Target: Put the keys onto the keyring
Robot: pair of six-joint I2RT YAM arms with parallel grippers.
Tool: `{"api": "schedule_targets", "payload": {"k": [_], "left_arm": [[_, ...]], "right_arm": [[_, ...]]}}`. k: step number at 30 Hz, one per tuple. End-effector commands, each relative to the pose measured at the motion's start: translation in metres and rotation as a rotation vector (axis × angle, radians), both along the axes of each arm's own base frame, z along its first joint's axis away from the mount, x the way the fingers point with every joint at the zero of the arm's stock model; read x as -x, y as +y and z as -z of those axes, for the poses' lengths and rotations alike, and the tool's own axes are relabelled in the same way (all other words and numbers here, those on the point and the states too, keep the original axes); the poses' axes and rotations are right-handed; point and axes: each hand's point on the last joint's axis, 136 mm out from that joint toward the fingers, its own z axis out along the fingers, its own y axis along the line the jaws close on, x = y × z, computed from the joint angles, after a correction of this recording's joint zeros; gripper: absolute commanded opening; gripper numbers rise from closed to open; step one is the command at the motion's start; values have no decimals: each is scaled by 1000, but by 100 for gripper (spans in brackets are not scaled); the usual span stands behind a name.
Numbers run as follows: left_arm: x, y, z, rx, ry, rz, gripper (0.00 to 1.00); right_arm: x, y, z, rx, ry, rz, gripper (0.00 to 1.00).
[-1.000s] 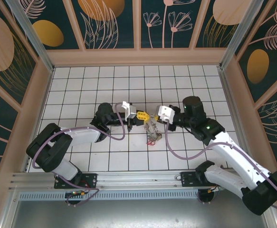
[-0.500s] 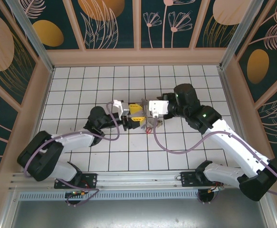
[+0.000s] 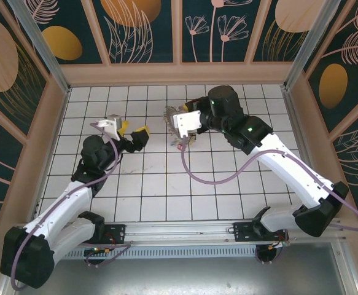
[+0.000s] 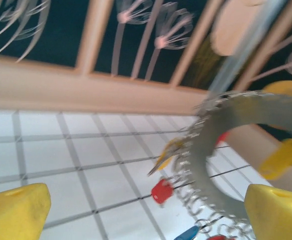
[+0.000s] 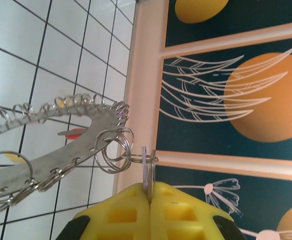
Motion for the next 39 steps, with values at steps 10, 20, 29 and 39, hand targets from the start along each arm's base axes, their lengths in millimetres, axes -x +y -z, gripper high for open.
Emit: {"api": "schedule_targets", "payload": {"k": [10,20,29,39], "left_arm": [[-31,123,59,118,504,-444,99],[-39,182,64,192,555,-502,99],[-38,184,82,188,578,-514,99],[-34,186,103,208,595,-536,99]], "right_arm": [[32,97,8,-181,182,-110,0],[58,196,14,-496,522,-161,0],[-8,150,123,-508,733,109,0],[-27,29,260,-328,784,458,0]]}}
